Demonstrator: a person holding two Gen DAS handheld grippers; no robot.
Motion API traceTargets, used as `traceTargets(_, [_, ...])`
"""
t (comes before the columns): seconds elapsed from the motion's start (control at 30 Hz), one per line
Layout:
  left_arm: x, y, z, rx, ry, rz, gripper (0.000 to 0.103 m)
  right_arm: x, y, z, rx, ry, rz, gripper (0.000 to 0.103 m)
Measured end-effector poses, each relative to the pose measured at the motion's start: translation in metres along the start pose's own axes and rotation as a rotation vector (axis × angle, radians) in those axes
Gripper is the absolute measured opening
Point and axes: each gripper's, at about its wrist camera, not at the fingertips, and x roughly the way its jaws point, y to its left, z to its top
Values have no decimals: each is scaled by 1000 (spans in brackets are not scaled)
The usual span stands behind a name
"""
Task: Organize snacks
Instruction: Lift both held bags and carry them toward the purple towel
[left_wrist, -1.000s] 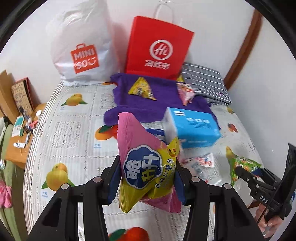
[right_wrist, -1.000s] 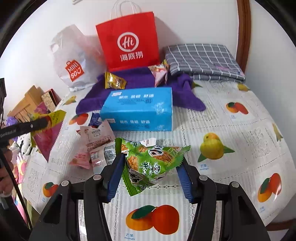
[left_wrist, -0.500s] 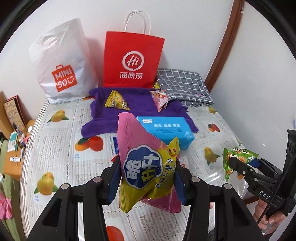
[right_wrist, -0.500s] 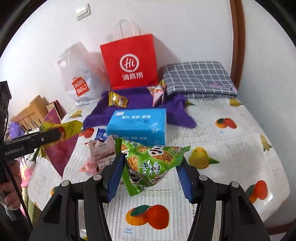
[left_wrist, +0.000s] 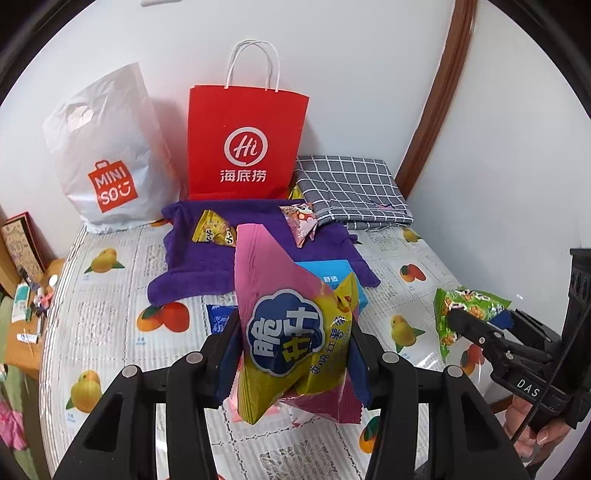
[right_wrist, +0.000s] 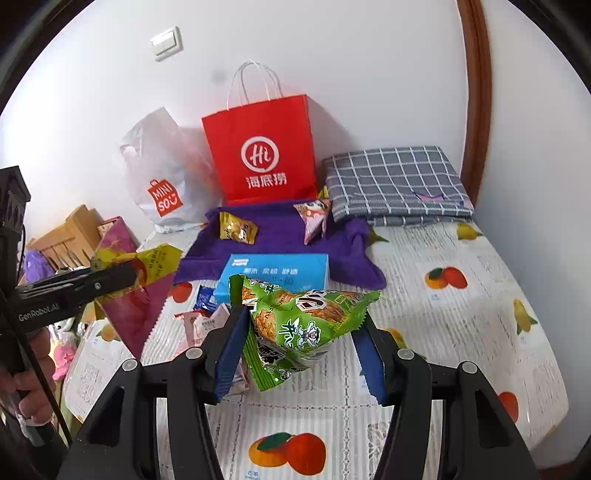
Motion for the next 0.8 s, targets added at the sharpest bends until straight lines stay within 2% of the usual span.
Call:
traceTargets(0.5, [16,-7,35,27,-13,-28,48,13,5,33,-30,-31,7,56])
traceTargets(0.8, [31,-2,52,39,-9,-23,48,36,6,55,-56,-17,5,56])
